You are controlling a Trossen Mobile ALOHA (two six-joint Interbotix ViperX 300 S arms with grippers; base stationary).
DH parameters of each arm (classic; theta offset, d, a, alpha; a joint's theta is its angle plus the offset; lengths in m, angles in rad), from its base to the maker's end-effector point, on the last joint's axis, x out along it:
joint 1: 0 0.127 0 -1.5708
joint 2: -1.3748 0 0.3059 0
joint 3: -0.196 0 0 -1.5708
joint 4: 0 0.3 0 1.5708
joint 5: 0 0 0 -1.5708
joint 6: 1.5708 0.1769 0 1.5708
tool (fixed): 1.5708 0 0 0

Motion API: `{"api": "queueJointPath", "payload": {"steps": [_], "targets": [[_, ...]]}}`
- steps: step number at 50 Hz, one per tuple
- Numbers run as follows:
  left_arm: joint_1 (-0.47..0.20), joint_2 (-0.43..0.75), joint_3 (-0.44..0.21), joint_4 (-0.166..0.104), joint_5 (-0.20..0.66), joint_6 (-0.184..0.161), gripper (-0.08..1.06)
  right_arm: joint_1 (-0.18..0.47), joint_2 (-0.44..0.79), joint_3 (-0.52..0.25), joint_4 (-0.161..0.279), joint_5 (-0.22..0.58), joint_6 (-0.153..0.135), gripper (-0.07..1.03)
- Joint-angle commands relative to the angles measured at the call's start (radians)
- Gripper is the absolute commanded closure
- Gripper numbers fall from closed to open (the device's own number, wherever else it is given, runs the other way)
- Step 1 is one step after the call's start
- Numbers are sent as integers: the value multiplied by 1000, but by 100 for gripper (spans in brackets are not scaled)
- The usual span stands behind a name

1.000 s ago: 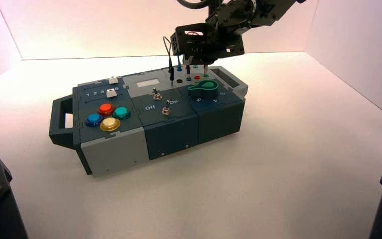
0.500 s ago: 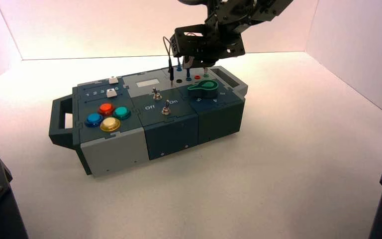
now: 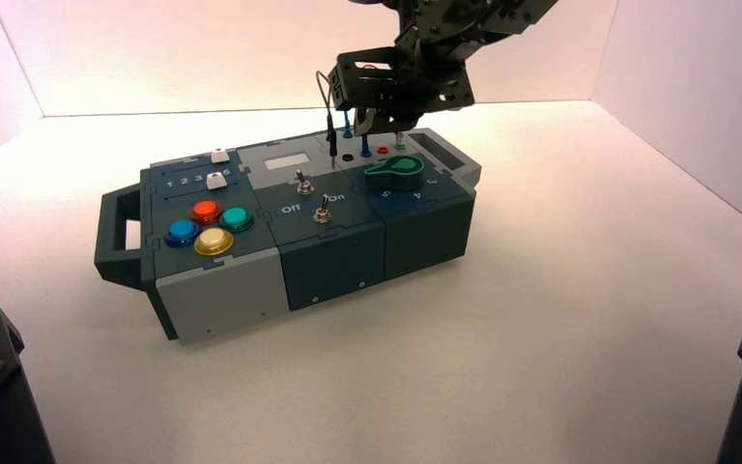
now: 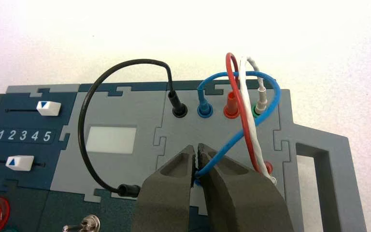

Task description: Insert the blue wire.

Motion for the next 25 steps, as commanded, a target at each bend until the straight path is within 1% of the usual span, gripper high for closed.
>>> {"api": "queueJointPath", "payload": {"steps": [1,2,3,5,18,24,25], "targets": [[5,14,-34,2,-11,2,83,14,29,-48,-14,67,-2,98],[5,14,-34,2,-11,2,83,14,29,-48,-14,67,-2,98],[5,12,-34,2,-11,2,83,14,37,-60,-15,89,0,98],[5,14,-34,2,-11,2,83,12,43,-69,-18,104,-2,98],[14,14,-32,2,-6,0,83,14,40,-80,-32,156,-2,98],[14,14,-31,2,-6,0,83,14,31,-91,-44,210,-2,98],[14,12,-31,0,-5,-2,83,14,31,-95,-49,229,0,98]]}}
